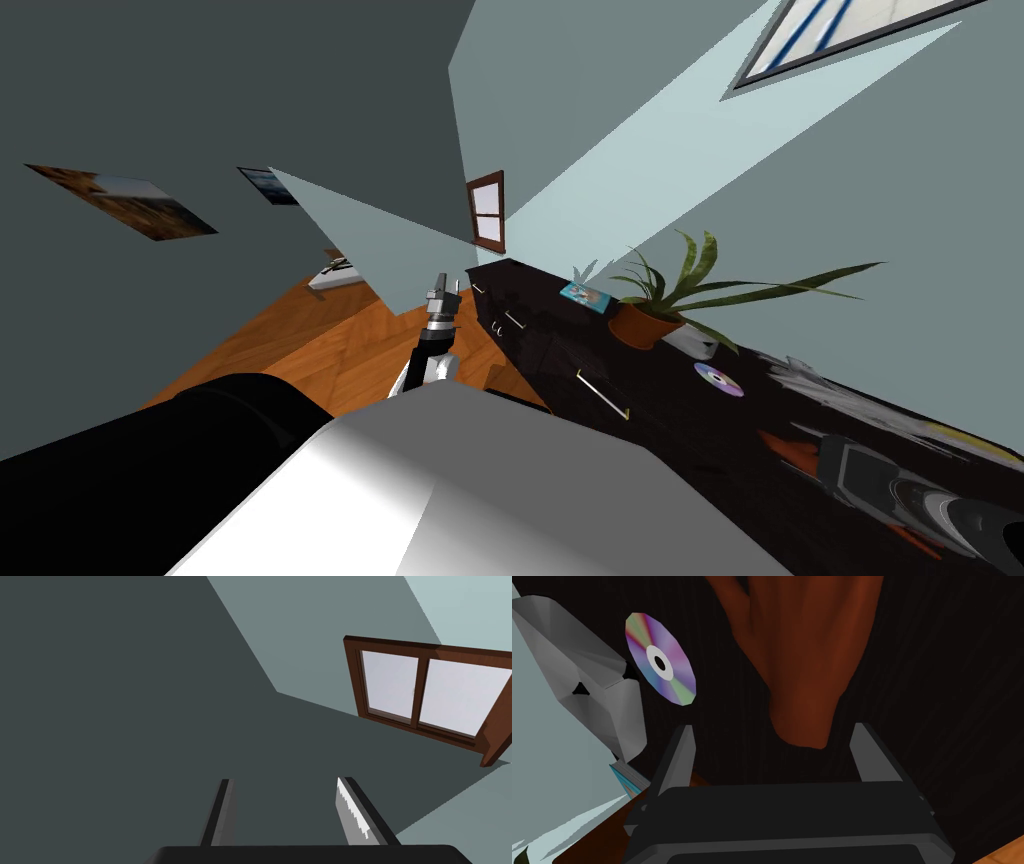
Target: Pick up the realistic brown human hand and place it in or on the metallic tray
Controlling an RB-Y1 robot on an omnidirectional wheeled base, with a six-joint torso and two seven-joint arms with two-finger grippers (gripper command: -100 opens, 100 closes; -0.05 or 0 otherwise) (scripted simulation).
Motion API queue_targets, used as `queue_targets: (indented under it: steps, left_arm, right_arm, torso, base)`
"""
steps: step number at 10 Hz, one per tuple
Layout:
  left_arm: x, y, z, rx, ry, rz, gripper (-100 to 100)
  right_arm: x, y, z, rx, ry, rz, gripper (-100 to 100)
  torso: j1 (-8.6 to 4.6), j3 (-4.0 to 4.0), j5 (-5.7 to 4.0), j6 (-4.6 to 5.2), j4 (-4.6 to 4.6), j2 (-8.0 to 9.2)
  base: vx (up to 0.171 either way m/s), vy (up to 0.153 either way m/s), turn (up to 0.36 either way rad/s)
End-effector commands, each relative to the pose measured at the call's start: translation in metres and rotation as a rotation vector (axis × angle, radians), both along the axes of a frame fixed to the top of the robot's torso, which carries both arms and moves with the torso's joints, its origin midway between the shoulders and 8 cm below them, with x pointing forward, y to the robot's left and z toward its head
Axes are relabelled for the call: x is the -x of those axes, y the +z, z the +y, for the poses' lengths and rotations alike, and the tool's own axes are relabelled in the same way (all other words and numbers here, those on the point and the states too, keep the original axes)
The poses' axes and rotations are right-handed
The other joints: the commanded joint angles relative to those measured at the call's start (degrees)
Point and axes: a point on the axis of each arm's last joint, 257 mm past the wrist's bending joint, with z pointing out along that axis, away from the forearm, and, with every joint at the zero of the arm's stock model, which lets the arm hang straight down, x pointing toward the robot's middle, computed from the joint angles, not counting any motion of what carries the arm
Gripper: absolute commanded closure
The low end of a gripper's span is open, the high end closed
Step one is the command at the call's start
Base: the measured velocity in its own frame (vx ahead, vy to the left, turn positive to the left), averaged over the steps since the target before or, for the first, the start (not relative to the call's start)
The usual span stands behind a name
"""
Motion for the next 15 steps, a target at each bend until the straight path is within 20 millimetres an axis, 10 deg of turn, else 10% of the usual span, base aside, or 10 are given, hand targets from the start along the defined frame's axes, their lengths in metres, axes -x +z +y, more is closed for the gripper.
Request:
queue_targets:
  steps: [1, 2, 3, 7, 8, 9, 11, 12, 13, 15]
  left_arm:
    - [0.000, 0.000, 0.000, 0.000, 0.000, 0.000, 0]
    - [0.000, 0.000, 0.000, 0.000, 0.000, 0.000, 0]
    - [0.000, 0.000, 0.000, 0.000, 0.000, 0.000, 0]
    - [0.000, 0.000, 0.000, 0.000, 0.000, 0.000, 0]
    - [0.000, 0.000, 0.000, 0.000, 0.000, 0.000, 0]
    - [0.000, 0.000, 0.000, 0.000, 0.000, 0.000, 0]
    - [0.000, 0.000, 0.000, 0.000, 0.000, 0.000, 0]
    - [0.000, 0.000, 0.000, 0.000, 0.000, 0.000, 0]
    - [0.000, 0.000, 0.000, 0.000, 0.000, 0.000, 0]
    - [0.000, 0.000, 0.000, 0.000, 0.000, 0.000, 0]
  right_arm:
    - [0.011, -0.015, 0.001, 0.000, -0.014, 0.005, -100]
    - [0.007, -0.011, 0.001, -0.003, -0.008, 0.004, -100]
    - [0.008, -0.012, 0.001, -0.001, -0.009, 0.004, 100]
    - [0.007, -0.012, 0.001, -0.001, -0.009, 0.003, 100]
    - [0.007, -0.012, 0.001, -0.001, -0.009, 0.003, 0]
    - [0.001, 0.000, 0.001, 0.001, 0.001, 0.000, 100]
    - [-0.001, 0.002, -0.001, 0.004, 0.003, -0.002, 100]
    - [-0.001, 0.002, -0.001, 0.003, 0.004, -0.001, 0]
    - [0.000, 0.010, -0.008, -0.014, -0.037, -0.009, 100]
    - [0.004, 0.013, -0.012, -0.031, -0.071, -0.011, 100]
  torso:
    - [0.00, 0.00, 0.00, 0.00, 0.00, 0.00]
    - [-0.10, -0.06, -0.03, 0.02, -0.03, -0.11]
    - [-0.03, -0.03, -0.01, 0.04, -0.01, -0.03]
    - [0.08, 0.05, 0.03, 0.04, 0.01, 0.10]
    - [0.09, 0.06, 0.04, 0.04, 0.02, 0.12]
    - [0.10, 0.07, 0.05, 0.04, 0.03, 0.13]
    - [0.31, 0.22, 0.13, 0.15, 0.09, 0.38]
    - [0.26, 0.20, 0.10, 0.09, 0.09, 0.33]
    - [0.20, 0.15, 0.10, 0.07, 0.07, 0.24]
    - [0.67, 0.09, 0.20, -0.14, 0.06, 0.14]
  base:
    - [0.073, -0.050, 0.113]
    - [0.034, -0.023, 0.017]
    - [0.000, 0.000, 0.000]
    - [0.000, 0.000, 0.000]
    - [0.000, 0.000, 0.000]
    - [-0.027, 0.029, -0.105]
    - [-0.042, 0.037, -0.087]
    - [-0.005, 0.004, -0.001]
    - [-0.032, 0.089, 0.242]
    - [-0.027, 0.115, 0.248]
